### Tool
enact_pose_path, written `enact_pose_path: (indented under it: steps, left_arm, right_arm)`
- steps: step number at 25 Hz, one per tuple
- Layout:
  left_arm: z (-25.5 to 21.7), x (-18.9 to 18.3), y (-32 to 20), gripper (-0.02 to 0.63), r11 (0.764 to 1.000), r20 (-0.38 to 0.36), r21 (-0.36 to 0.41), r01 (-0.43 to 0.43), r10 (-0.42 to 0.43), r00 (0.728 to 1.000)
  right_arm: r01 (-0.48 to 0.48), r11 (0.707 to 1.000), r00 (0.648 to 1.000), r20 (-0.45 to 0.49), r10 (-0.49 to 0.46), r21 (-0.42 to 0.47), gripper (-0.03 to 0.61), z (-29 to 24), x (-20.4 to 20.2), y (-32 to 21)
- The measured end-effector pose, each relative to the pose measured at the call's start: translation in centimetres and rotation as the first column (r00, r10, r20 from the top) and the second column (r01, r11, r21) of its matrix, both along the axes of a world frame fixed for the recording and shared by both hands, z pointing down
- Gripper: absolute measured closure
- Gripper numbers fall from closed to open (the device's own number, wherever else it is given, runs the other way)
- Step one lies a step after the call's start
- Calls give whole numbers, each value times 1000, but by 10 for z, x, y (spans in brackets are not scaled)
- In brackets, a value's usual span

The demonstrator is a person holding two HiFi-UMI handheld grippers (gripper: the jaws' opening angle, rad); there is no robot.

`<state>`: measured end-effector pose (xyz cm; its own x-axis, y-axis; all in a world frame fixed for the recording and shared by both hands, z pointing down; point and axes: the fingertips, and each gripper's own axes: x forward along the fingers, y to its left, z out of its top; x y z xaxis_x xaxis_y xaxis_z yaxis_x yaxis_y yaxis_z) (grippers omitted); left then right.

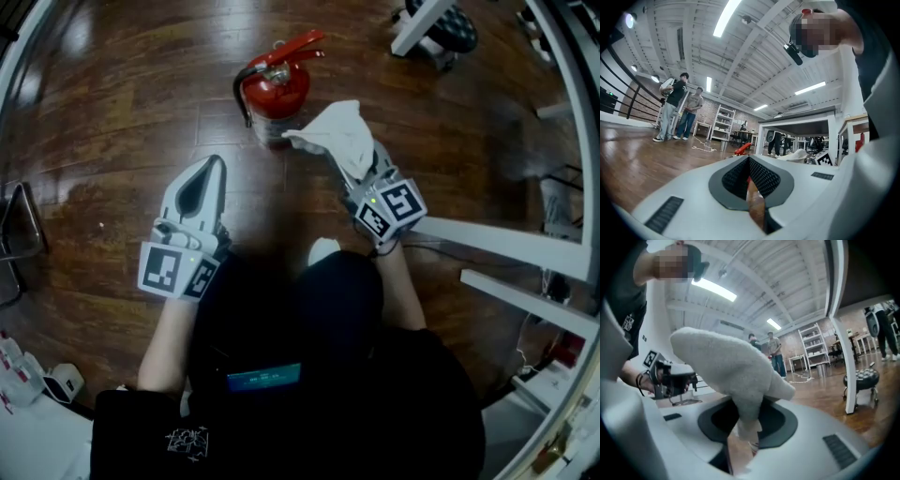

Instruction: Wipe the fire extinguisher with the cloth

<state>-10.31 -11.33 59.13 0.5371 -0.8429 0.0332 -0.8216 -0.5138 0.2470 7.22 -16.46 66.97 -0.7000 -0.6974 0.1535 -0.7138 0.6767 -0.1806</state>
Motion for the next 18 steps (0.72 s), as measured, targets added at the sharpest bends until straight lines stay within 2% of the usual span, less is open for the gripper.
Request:
enact_pose_path:
  steps: [8, 14, 16, 18]
  left_arm:
    - [-2, 10, -4, 611, 1000, 11, 8, -20, 20, 1000]
    - [-1, 13, -10, 611, 1000, 12, -23, -10, 10, 1000]
    - [-17, 15, -14, 611, 999, 21, -51, -7, 9, 1000]
    - [-55, 19, -17, 611, 998, 32, -66, -18, 20, 999]
  right_arm:
    - [-38, 998, 999, -17, 39, 51, 453, -25, 19, 19]
    - [-74, 996, 997, -16, 75, 55, 453, -35, 31, 18]
    - [-80, 996, 996, -35, 82, 38, 453, -54, 35, 20]
    - [-75, 997, 995, -67, 77, 20, 453, -90, 37, 25]
